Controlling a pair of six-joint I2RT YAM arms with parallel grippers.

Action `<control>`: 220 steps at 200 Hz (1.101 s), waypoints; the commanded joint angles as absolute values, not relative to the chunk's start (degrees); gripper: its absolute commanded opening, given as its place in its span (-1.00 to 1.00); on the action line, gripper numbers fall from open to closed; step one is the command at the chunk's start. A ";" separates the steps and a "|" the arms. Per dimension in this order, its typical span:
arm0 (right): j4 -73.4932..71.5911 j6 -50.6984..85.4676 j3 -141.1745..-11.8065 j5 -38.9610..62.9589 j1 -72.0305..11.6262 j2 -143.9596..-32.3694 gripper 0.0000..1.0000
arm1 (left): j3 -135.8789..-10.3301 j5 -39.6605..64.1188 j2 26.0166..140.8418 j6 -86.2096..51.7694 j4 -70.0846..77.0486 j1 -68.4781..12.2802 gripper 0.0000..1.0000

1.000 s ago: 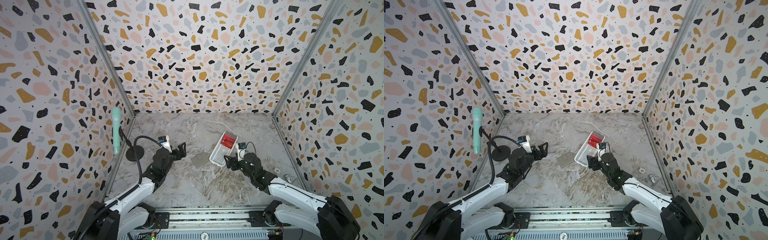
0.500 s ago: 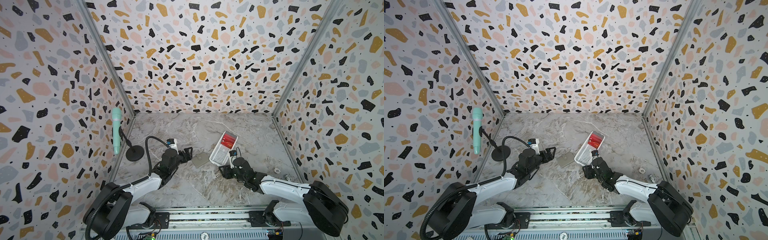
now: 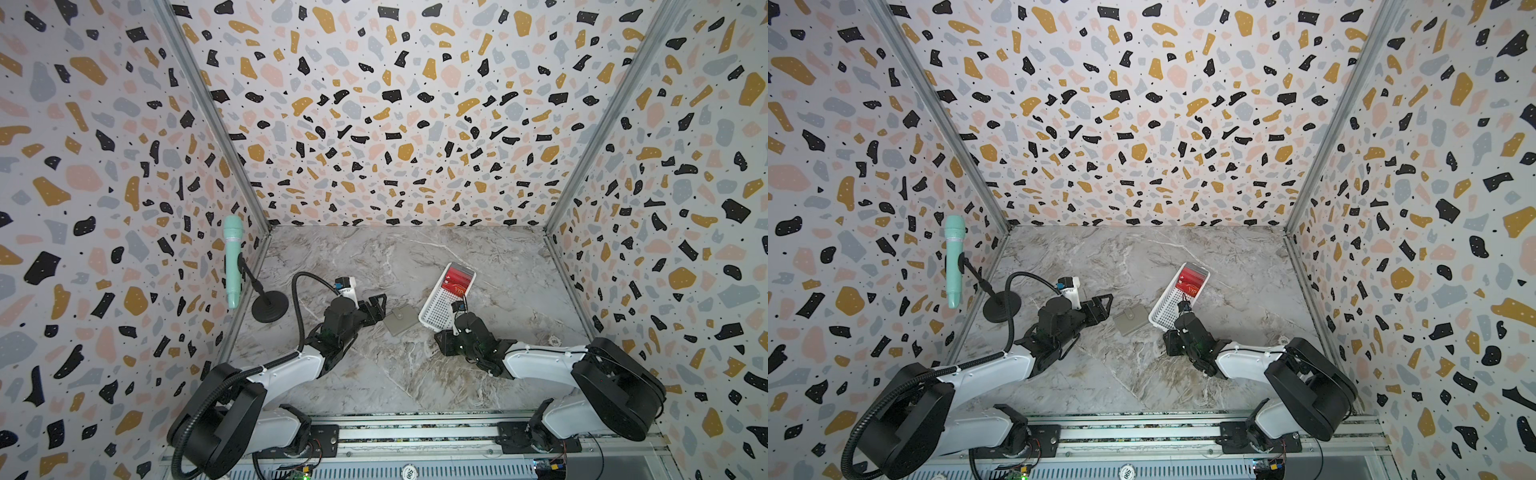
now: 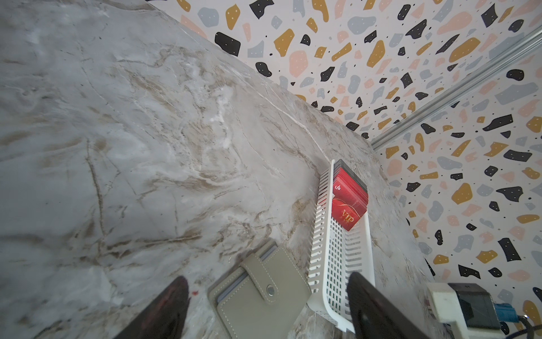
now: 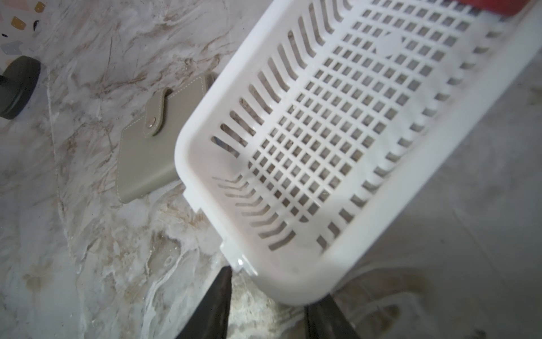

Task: Insert credit cards into a card holder
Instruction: Rotate the storage box at the center of the table.

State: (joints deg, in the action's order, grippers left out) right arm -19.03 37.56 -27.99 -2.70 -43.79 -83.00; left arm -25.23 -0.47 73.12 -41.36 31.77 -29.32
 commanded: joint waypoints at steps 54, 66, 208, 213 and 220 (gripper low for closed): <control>-22.03 36.96 -38.47 -3.37 -43.97 -91.90 -0.26 | -27.57 -2.15 71.30 -39.88 27.67 -29.53 0.70; -22.39 36.74 -40.03 -3.10 -43.88 -93.50 -0.27 | -27.76 -2.54 70.78 -39.66 26.32 -29.53 0.70; -24.68 40.65 -39.04 -2.23 -51.23 -92.38 -0.27 | -44.76 11.69 92.23 -25.88 17.48 -24.88 0.62; -24.77 40.84 -38.78 -2.45 -51.76 -92.35 -0.27 | -45.53 12.19 93.43 -25.62 17.56 -24.79 0.62; -24.82 41.14 -38.51 -2.52 -52.32 -92.37 -0.27 | -46.62 13.19 95.04 -25.32 17.58 -24.72 0.62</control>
